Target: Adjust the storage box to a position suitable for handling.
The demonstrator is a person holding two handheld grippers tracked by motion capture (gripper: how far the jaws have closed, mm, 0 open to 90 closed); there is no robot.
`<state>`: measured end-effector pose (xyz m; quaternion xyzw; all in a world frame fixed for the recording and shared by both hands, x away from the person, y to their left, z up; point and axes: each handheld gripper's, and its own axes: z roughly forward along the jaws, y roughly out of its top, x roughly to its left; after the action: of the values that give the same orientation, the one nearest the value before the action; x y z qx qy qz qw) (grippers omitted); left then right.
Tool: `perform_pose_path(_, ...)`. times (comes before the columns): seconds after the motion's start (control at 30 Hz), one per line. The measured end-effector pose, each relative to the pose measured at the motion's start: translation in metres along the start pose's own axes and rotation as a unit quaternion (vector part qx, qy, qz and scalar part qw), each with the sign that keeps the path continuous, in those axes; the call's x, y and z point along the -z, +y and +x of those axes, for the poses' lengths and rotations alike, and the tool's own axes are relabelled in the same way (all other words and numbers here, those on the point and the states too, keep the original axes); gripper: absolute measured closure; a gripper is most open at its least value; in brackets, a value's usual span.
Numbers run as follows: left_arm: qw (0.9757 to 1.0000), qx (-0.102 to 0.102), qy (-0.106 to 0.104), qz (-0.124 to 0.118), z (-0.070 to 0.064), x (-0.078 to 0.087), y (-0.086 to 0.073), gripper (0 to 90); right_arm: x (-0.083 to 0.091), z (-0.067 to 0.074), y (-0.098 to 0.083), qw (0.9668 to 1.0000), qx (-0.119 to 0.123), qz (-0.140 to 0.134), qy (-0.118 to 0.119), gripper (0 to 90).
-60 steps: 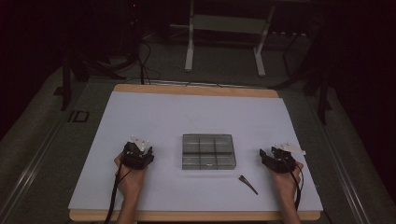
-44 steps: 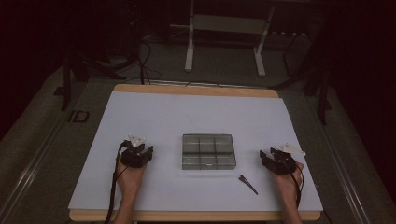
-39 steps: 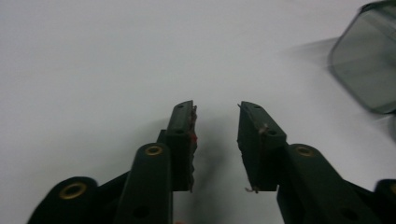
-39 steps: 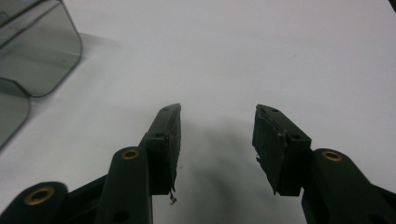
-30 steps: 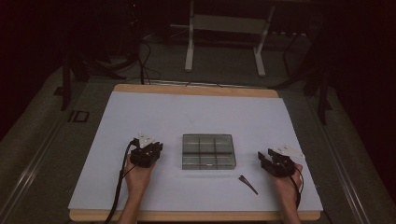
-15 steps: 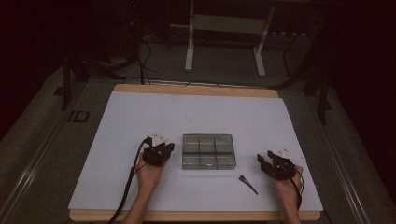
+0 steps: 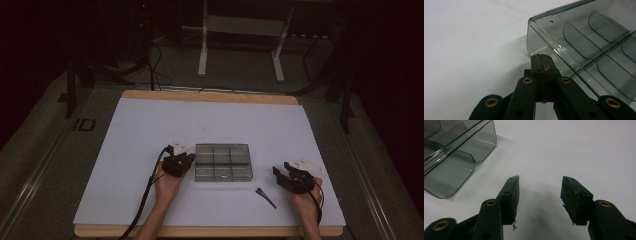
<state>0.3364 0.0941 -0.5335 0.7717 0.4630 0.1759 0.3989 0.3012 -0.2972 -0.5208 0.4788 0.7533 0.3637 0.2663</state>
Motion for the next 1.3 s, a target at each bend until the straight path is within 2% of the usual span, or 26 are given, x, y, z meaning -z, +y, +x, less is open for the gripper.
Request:
perform_pose_path(0.6,1.0000,-0.002,-0.002,0.003,0.001,-0.004,0.002,90.0,-0.002,0.004,0.000,0.9999,0.011,0.004,0.010,48.7)
perform_pose_path(0.93,0.9998,-0.012,-0.014,0.004,-0.011,-0.005,0.002,89.9,0.000,0.001,0.000,0.9999,0.006,0.002,0.009,48.7)
perform_pose_path(1.03,0.9998,-0.008,-0.017,0.007,-0.014,-0.001,-0.001,90.0,0.001,0.000,0.000,1.0000,0.005,0.000,0.008,48.7)
perform_pose_path(1.3,0.9989,-0.024,-0.031,0.027,-0.027,0.015,-0.020,89.9,0.004,-0.004,-0.001,1.0000,0.002,0.000,0.007,48.5)
